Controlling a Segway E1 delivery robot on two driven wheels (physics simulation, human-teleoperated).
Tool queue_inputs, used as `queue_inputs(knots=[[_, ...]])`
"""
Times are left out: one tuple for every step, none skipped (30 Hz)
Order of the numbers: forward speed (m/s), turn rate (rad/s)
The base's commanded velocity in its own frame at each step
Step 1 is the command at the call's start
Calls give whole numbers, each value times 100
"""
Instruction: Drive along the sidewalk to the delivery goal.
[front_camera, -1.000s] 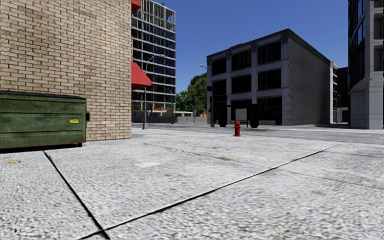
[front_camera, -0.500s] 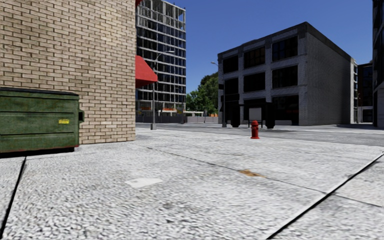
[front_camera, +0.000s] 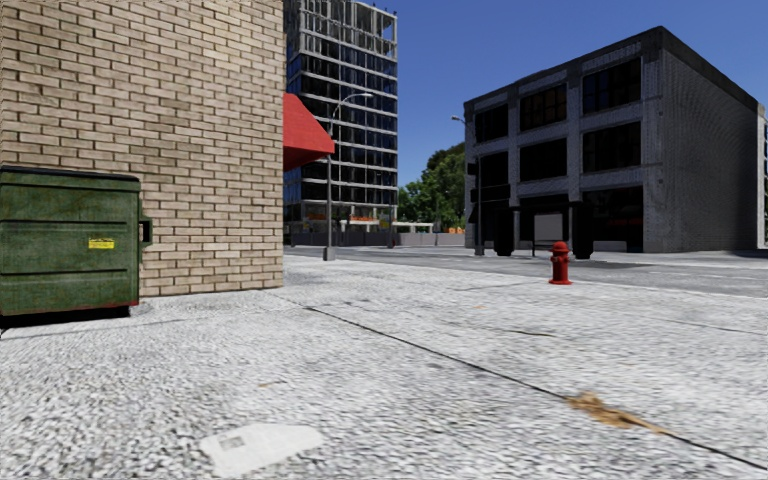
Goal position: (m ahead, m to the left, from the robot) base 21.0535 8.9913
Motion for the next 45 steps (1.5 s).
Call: queue_inputs(knots=[[200, 27], [200, 27], [200, 27], [200, 24], [200, 0], [200, 0], [200, 0], [200, 0], [200, 0], [200, 0], [200, 0], [200, 0], [200, 0], [200, 0], [200, 0], [200, 0], [200, 0], [200, 0], [200, 0], [200, 0], [200, 0], [200, 0], [200, 0], [200, 0], [200, 0], [200, 0], [200, 0], [200, 0], [200, 0], [200, 0], [200, 0], [200, 0], [200, 0], [200, 0], [200, 0], [200, 0], [200, 0], [200, 0], [200, 0], [200, 0], [200, 0], [200, 0], [200, 0], [200, 0], [200, 0]])
